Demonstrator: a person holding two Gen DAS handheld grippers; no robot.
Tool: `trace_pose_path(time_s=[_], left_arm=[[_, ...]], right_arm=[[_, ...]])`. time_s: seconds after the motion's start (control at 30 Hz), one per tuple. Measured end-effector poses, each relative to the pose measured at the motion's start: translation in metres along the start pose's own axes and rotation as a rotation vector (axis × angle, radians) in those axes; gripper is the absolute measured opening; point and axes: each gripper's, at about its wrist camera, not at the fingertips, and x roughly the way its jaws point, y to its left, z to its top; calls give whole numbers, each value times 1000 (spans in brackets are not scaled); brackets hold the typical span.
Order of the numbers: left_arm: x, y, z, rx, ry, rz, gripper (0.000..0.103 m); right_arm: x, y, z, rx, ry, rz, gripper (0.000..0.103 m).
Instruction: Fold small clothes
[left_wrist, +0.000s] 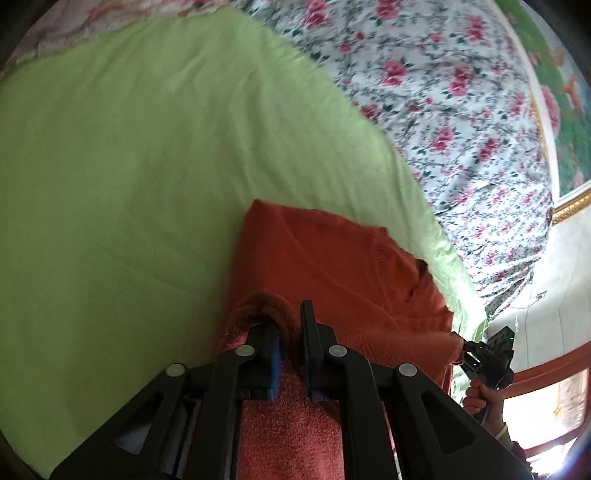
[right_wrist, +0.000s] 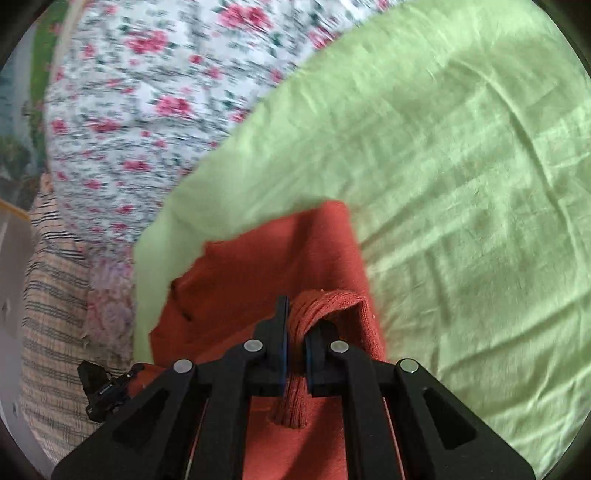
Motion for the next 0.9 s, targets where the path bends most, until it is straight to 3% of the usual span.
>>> trace_pose_path(time_s=[0.03, 0.1, 0.17, 0.23, 0.33, 0.43, 0.5, 0.6, 0.67, 0.8, 0.9], left_arm=[[3, 1, -1, -11, 16, 5, 15], [0, 2, -8, -25, 31, -16, 31], [-11, -1, -20, -19, 29, -15, 46], [-24, -9, -38, 2, 25, -31, 49], [-24, -28, -69, 67, 87, -82, 49], [5, -49, -92, 164, 201, -78, 49], [27, -59, -95, 224, 241, -14, 49], [46, -64, -76, 247, 241, -8, 48], [51, -67, -49, 241, 200, 1, 47], [55, -62, 7, 211, 65, 134, 50], [51, -50, 34, 110, 14, 126, 50]], right_arm=[[4, -3, 1, 9, 10, -10, 9], [7, -9, 4, 29, 26, -18, 11], [-4, -11, 2, 38, -4, -28, 20], [-28, -5, -6, 14, -73, -58, 32], [-54, 13, -27, -70, -126, -47, 33], [-41, 41, -60, -210, 9, 30, 33], [-14, 60, -84, -333, 144, 39, 33], [23, 74, -98, -471, 243, -46, 33], [37, 70, -85, -467, 232, -93, 31], [37, 45, -30, -336, 89, -145, 31], [19, 29, 3, -241, -41, -196, 31]])
